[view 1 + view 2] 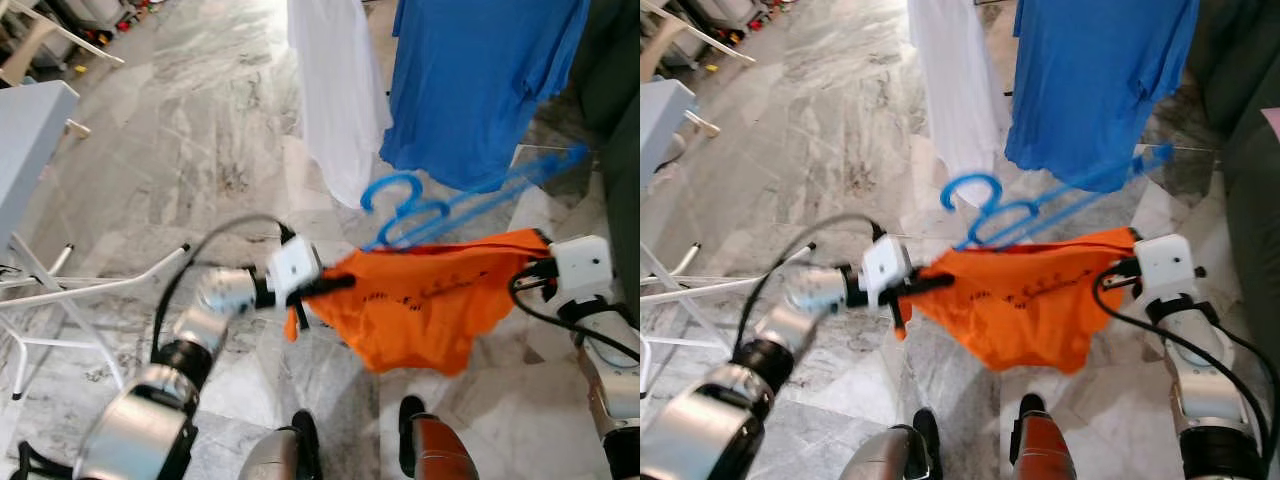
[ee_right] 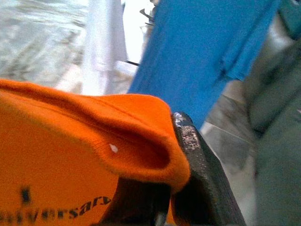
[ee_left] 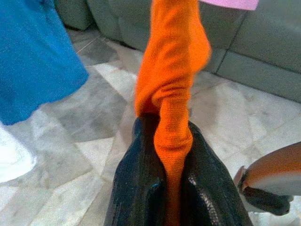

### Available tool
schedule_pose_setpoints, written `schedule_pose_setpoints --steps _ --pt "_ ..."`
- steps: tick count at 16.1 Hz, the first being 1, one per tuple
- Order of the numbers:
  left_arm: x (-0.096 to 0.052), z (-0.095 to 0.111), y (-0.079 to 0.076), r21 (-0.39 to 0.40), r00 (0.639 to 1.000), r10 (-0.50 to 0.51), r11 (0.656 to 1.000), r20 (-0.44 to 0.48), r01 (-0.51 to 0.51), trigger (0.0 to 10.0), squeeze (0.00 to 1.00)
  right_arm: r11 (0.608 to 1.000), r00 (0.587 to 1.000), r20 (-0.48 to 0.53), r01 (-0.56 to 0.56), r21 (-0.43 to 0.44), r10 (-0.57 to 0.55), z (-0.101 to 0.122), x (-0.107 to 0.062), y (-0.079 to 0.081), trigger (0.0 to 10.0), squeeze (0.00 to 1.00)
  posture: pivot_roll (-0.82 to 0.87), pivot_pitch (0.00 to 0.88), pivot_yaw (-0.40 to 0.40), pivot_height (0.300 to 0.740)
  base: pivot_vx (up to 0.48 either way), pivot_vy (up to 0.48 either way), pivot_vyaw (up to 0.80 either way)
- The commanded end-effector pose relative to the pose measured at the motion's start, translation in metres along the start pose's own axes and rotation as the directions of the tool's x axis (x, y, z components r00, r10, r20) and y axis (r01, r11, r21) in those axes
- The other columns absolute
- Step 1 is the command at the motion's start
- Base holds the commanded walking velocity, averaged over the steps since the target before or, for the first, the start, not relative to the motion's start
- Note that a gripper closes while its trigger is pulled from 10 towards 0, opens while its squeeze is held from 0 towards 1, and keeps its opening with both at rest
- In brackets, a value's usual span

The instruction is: Hang hanger

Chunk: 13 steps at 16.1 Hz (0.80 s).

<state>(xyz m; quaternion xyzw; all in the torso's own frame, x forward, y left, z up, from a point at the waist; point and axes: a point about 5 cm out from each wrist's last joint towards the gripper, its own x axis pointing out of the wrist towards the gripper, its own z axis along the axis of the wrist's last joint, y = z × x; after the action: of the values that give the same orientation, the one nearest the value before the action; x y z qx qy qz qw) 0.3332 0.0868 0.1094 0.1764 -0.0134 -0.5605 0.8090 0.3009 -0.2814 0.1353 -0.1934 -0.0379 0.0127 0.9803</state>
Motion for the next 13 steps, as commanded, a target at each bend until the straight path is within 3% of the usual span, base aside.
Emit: schedule_pose_setpoints --steps 1,3,7,11,13 --pt "-0.009 -0.006 -0.002 -0.002 1.0 0.017 1.0 0.011 -0.017 0.0 0.0 0.997 0.998 -0.021 0.066 0.036 -0.065 -0.001 0.001 -0.004 0.0 0.0 -0.14 0.305 0.172 0.74 0.0 0.0 0.0" --pt "-0.01 -0.003 -0.004 -0.019 0.998 0.013 1.0 0.065 -0.012 0.0 0.0 0.992 0.995 -0.042 0.098 0.078 -0.095 0.002 0.006 -0.009 0.0 0.0 -0.13 0.307 0.162 0.74 0.0 0.0 0.0" --pt "-0.011 -0.006 -0.015 -0.043 0.992 -0.097 0.994 0.078 0.1 0.0 0.0 0.993 0.992 -0.045 0.122 0.004 -0.122 0.01 0.015 -0.017 0.0 0.0 -0.13 0.313 0.158 0.74 0.0 0.0 0.0" --pt "-0.018 -0.021 -0.028 -0.037 0.976 -0.217 0.976 -0.023 0.216 0.0 0.0 0.99 0.991 -0.024 0.129 -0.063 -0.13 0.022 0.021 -0.032 0.0 0.0 -0.14 0.314 0.158 0.74 0.0 0.0 0.0" --pt "-0.021 -0.03 -0.028 -0.044 0.975 -0.204 0.979 -0.092 0.201 0.0 0.0 0.988 0.993 -0.01 0.12 -0.1 -0.122 0.028 0.021 -0.036 0.0 0.0 -0.14 0.313 0.159 0.74 0.0 0.0 0.0"
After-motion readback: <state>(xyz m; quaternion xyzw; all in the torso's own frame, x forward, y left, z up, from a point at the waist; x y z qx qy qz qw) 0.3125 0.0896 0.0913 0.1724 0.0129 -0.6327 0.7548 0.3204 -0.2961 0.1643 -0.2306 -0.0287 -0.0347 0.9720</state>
